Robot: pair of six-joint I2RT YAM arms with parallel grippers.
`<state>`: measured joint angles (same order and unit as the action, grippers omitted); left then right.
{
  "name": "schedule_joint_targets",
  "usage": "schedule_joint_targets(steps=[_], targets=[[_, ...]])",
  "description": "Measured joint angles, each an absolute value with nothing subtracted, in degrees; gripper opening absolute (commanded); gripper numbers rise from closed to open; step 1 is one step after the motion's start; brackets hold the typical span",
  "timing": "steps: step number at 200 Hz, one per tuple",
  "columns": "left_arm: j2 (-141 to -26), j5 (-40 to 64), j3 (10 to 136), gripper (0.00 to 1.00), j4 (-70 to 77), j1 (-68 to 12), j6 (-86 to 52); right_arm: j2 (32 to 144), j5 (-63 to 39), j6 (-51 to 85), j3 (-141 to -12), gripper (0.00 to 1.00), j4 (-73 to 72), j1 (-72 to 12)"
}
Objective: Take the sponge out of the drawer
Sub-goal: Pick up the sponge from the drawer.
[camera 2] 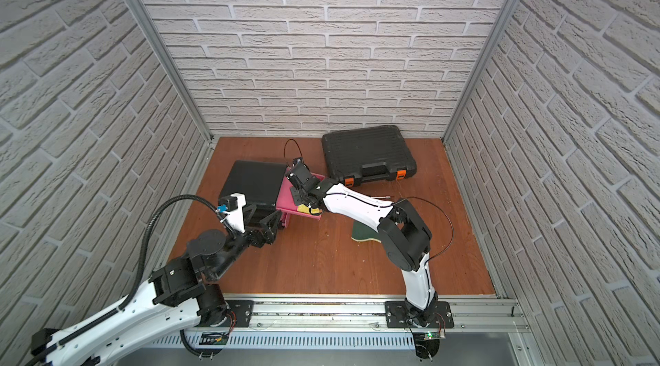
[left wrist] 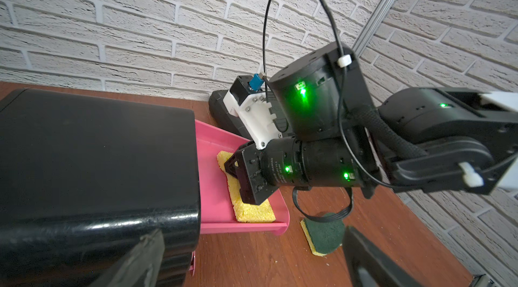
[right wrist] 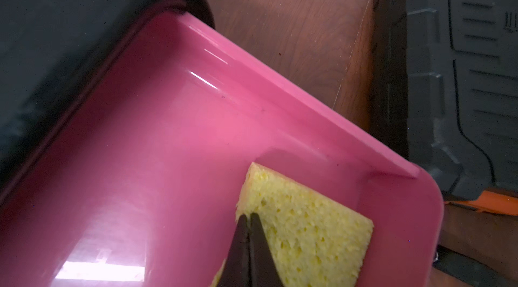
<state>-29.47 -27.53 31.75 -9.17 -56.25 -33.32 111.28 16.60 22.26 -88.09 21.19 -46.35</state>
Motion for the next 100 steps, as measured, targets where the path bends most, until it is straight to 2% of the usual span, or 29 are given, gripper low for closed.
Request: schedule_joint_targets(steps=[46, 100], targets=[[-28.4, -27.1, 31.3, 0.98, -9.2, -56.2, -34.8, 102.3, 14.9, 20.0, -80.2, 0.03, 16.1, -46.9], [-24.0, -25.9, 30.2, 0.98, -10.2, -55.7, -39.5, 82.1, 10.3, 11.5, -69.1, 0.03, 13.0, -47.6]])
